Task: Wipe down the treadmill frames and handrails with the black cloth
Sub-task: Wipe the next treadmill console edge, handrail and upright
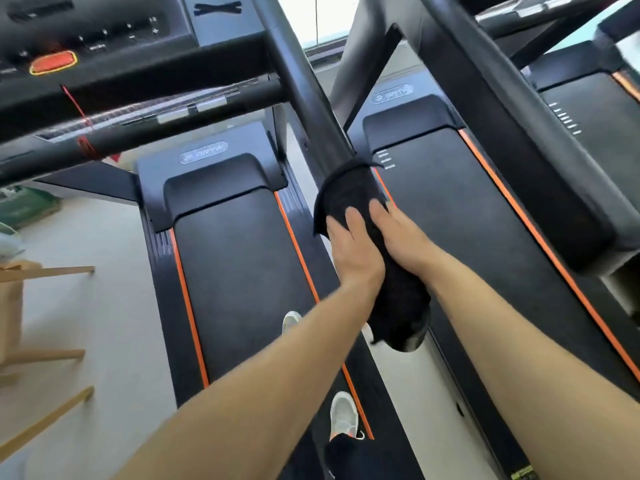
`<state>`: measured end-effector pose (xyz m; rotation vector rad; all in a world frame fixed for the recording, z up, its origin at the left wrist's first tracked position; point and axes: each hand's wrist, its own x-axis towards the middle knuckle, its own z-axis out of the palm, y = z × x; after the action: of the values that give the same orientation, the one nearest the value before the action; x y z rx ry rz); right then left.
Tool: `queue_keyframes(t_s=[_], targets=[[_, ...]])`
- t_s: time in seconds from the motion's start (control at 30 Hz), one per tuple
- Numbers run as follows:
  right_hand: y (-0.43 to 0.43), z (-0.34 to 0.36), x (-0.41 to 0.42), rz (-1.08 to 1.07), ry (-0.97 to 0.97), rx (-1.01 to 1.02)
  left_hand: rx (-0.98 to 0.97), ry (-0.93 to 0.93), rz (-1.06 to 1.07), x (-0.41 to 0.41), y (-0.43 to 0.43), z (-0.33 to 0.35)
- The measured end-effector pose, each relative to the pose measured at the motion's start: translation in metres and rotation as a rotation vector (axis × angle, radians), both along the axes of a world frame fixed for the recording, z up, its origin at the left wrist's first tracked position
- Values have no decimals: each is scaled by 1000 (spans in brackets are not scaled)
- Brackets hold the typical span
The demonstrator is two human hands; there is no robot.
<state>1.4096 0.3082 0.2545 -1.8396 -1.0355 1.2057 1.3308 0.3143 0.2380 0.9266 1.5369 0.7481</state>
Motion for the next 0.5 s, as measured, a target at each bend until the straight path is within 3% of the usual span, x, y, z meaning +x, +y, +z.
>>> queue_keyframes(t_s=[0.17,0.37,0.5], targets=[[-72,-1,-3,-1,44,29,-11,13,-9,-2,-85,2],[-21,-1,5,-49,205,63,-42,-19,9,2,-5,-3],[-55,-18,4,-116,201,46,48,-47,-31,-2,-38,-15]])
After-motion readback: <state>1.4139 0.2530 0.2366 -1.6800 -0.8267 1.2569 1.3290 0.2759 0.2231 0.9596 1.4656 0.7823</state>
